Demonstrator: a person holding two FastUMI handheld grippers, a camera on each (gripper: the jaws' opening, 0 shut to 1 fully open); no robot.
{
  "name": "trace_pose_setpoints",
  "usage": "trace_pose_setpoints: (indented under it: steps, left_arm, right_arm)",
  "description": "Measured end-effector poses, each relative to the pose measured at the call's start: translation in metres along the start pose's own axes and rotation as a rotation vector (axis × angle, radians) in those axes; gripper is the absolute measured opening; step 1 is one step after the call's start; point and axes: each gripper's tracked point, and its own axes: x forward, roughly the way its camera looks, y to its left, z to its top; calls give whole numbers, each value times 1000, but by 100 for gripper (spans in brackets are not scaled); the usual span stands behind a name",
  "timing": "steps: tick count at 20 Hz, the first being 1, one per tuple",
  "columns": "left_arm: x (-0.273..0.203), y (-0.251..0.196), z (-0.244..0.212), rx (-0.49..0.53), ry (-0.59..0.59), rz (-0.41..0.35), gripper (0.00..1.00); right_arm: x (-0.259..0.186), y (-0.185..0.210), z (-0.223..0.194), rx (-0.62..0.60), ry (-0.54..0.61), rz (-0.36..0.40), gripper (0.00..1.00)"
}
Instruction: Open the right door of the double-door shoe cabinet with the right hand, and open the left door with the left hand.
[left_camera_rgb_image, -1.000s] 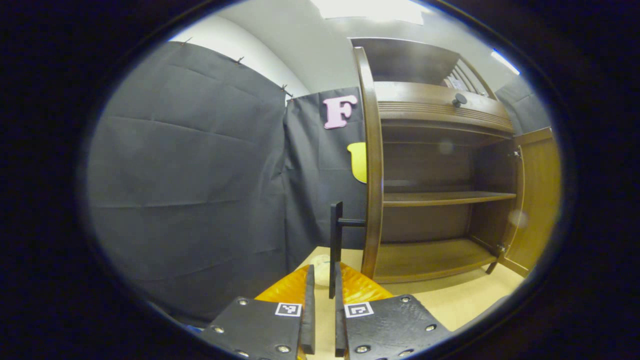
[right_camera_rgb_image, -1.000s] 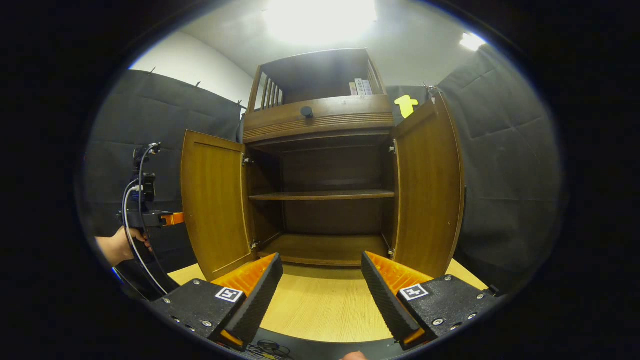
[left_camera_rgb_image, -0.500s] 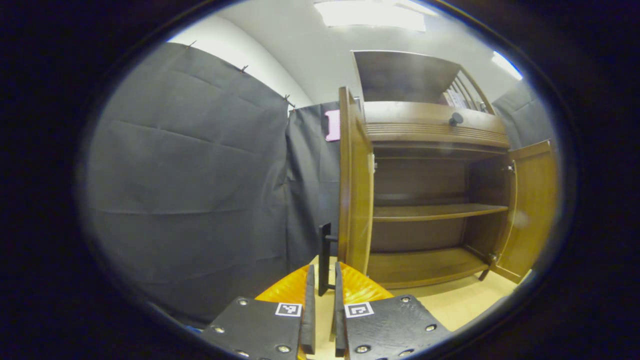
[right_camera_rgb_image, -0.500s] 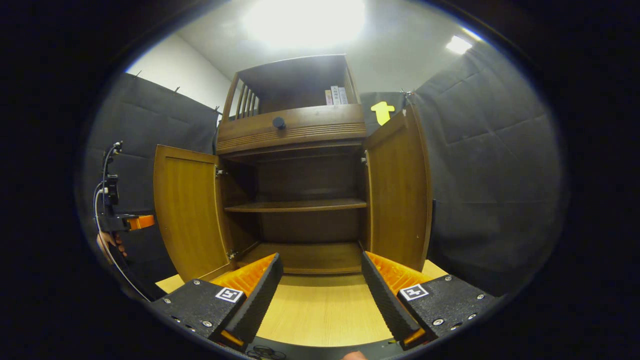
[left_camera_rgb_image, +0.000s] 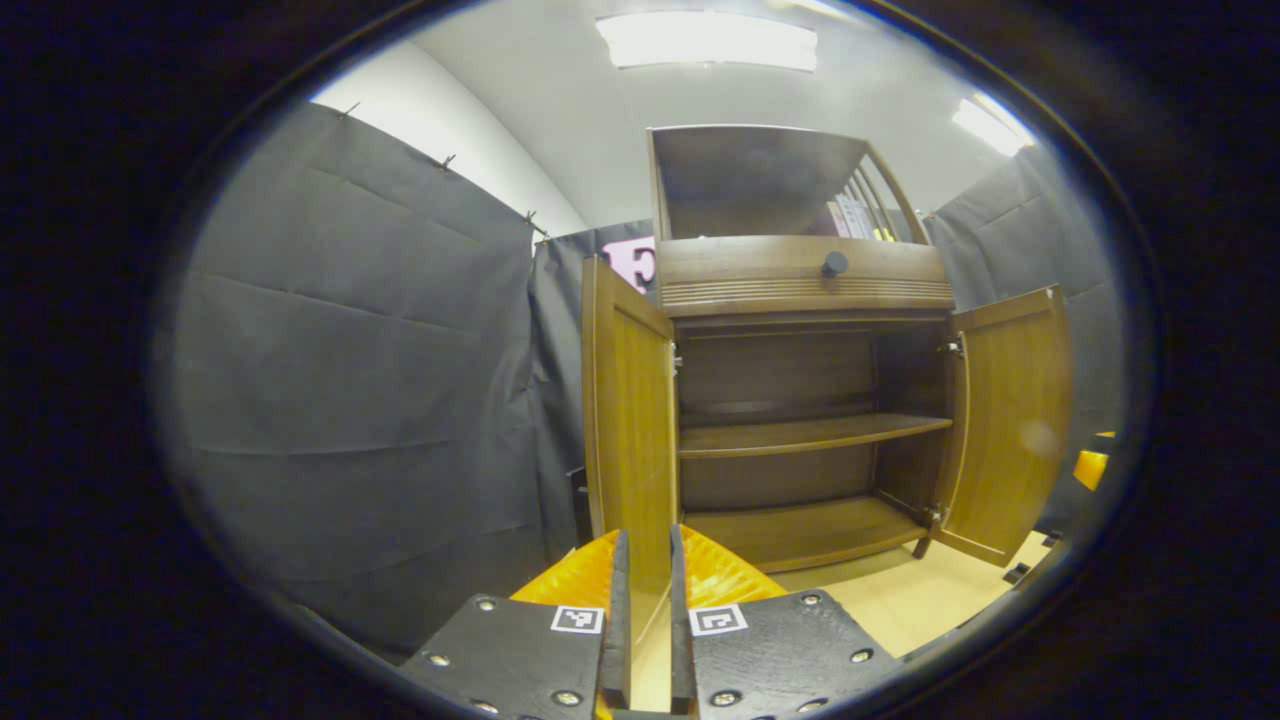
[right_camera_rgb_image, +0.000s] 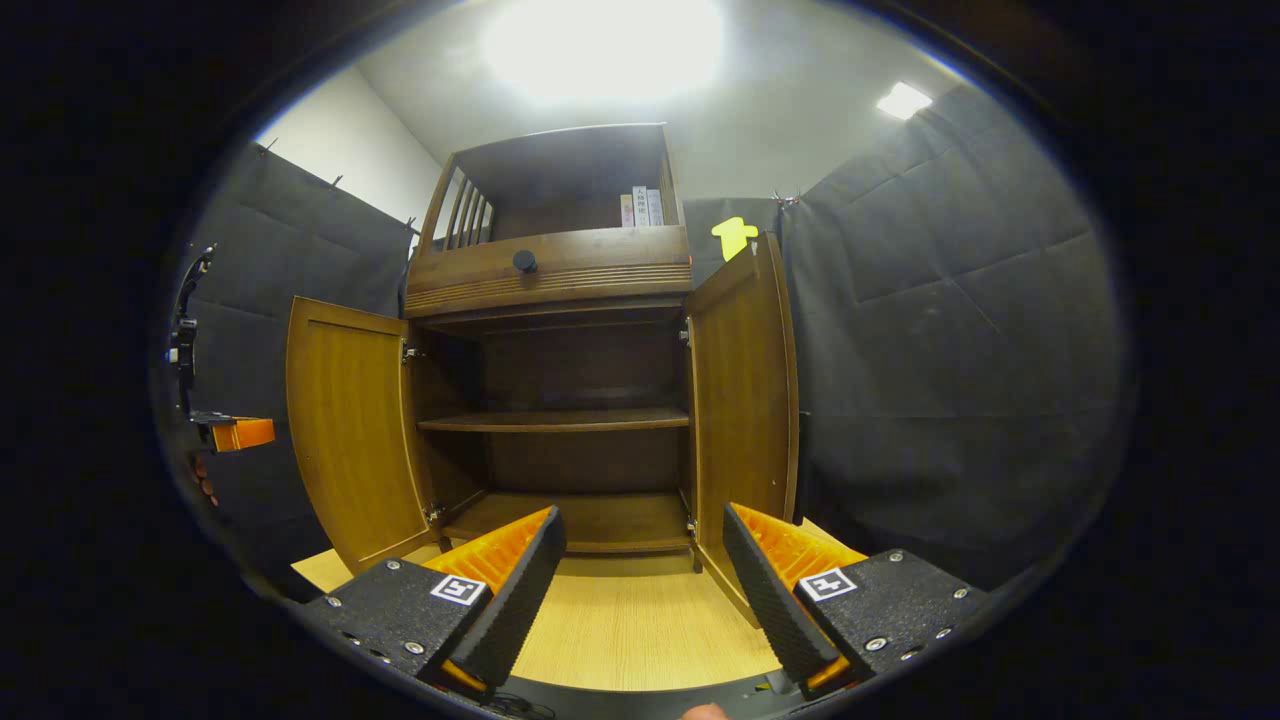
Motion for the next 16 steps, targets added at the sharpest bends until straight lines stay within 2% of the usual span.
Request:
trace_pose_setpoints:
  steps: [3, 9, 13, 16]
  left_arm:
    - [-17, -10, 0, -6, -3, -19, 21]
    - [-42, -10, 6, 9, -26, 8, 20]
    - [-51, -17, 15, 10, -47, -10, 22]
    - [-58, -22, 17, 12, -58, -21, 51]
  right_arm:
    - [-7, -2, 2, -1, -9, -7, 96]
    - [-17, 0, 2, -1, -13, -7, 98]
    - [-22, 0, 2, 3, -6, -7, 98]
    - [-24, 0, 6, -9, -17, -9, 98]
